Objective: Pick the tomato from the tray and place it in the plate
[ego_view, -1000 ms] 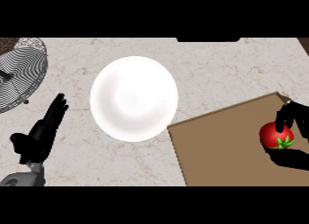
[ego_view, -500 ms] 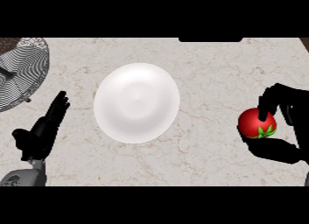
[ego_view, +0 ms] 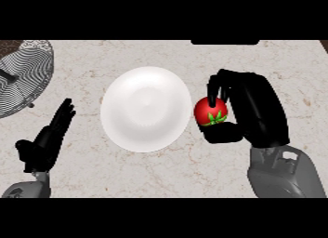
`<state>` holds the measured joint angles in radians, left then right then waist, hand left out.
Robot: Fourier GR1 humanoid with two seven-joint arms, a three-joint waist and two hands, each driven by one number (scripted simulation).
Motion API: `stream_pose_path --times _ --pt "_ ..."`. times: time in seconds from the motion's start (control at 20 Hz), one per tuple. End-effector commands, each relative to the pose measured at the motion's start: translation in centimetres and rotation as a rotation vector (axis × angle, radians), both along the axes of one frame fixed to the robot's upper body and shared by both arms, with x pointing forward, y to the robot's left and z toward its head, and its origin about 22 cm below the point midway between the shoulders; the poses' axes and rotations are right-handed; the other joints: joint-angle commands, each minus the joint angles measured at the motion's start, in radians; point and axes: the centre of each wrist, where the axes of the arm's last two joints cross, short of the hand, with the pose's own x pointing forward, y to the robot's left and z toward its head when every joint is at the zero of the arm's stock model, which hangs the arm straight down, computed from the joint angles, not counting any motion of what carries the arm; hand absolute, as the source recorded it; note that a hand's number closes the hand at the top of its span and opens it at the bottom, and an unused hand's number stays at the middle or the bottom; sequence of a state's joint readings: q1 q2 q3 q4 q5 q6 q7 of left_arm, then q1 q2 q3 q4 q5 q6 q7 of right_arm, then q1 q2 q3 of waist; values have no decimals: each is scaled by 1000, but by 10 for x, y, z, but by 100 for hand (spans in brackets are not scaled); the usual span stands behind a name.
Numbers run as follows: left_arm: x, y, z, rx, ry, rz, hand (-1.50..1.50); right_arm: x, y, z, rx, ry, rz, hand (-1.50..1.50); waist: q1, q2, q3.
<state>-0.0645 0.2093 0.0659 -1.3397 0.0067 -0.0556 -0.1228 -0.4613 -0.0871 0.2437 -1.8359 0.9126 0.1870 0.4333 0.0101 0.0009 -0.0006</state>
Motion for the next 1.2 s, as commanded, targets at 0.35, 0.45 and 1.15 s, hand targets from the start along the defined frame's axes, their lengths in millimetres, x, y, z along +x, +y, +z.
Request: stream_pose_path --times 0.35,0.45,1.15 --pt "-2 9 5 -11 -6 -17 0 61 96 -32 2 59 36 150 19 3 0" --pt "-2 -10 -13 -8 13 6 0 51 94 -67 20 71 41 150 4 2 0" --pt "7 -2 -2 0 -12 -23 0 95 116 -80 317 202 -155 -150 22 7 0"
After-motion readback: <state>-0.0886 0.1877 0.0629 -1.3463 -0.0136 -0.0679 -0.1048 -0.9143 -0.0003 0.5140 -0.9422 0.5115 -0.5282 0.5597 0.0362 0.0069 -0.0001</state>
